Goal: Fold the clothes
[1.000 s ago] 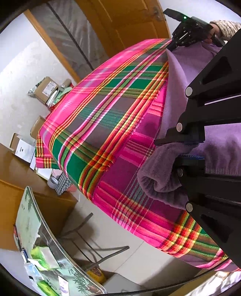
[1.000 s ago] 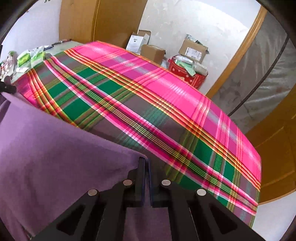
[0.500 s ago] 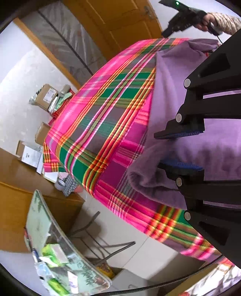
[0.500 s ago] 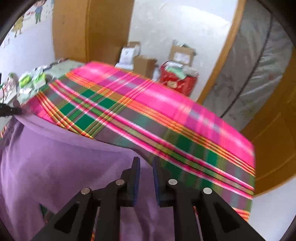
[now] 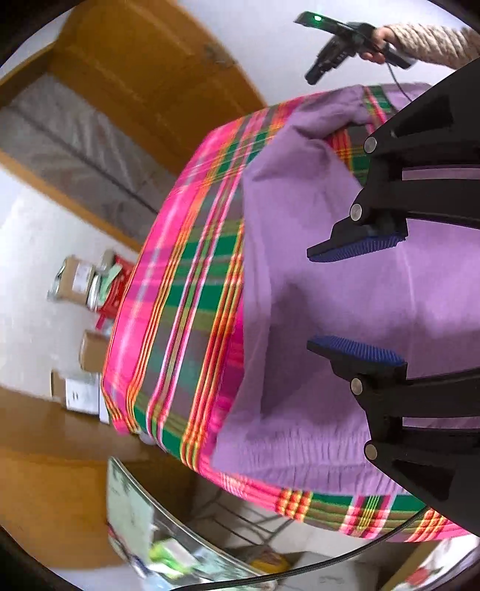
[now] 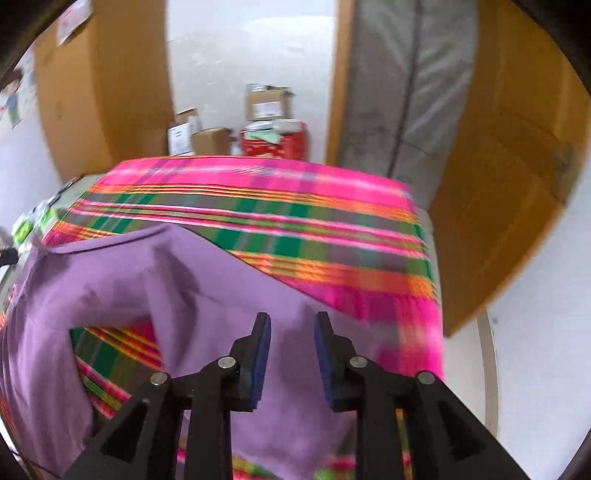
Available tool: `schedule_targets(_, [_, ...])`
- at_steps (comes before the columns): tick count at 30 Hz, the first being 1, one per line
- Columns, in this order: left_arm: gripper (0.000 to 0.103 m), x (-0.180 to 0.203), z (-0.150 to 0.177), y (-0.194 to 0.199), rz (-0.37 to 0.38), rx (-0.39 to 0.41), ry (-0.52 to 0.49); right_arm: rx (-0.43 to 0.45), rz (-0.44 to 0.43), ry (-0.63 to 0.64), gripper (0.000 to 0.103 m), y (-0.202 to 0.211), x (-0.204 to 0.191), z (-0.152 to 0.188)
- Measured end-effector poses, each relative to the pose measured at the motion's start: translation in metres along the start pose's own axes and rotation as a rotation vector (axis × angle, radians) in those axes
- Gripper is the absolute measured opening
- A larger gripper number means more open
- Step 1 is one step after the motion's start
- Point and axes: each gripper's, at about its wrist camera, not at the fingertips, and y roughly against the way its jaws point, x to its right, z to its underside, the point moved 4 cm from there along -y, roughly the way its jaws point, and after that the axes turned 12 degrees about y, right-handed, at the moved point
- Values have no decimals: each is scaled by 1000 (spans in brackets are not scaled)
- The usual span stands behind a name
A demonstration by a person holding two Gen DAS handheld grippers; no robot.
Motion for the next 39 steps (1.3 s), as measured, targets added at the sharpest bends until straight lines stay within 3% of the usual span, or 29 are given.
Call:
schedule_targets(4, [45, 37, 23, -20, 21, -56, -106, -11, -51, -154, 31, 6, 27, 39])
schedule_targets(8, [47, 73, 46, -41, 43, -115, -211, 12, -156, -287, 34, 10, 33, 75])
schedule_targets(14, [47, 122, 74, -69, 64, -166, -337, 63, -296, -414, 37, 5, 36, 92])
schedule_targets(23, [51, 165, 95, -111, -53, -120, -537, 82, -391, -402, 37, -9, 18, 78])
schedule_targets(27, [51, 179, 99, -123, -105, -76, -634, 76, -370, -372, 9, -13, 15, 70])
schedule_targets(30, [51, 185, 102, -133, -125, -86, -672, 86, -352, -336, 7, -12, 13, 64])
schedule_targets(34, [50, 187, 104, -139, -84, -117, -678, 105, -302, -260, 6, -5, 9, 54])
schedule_targets(38, [15, 183, 96, -135, -51, -108, -655, 138, -249, -215, 6, 5, 13, 40])
schedule_targets(39, [12, 181, 93, -132, -32, -105, -641, 143, -241, -206, 6, 7, 14, 37])
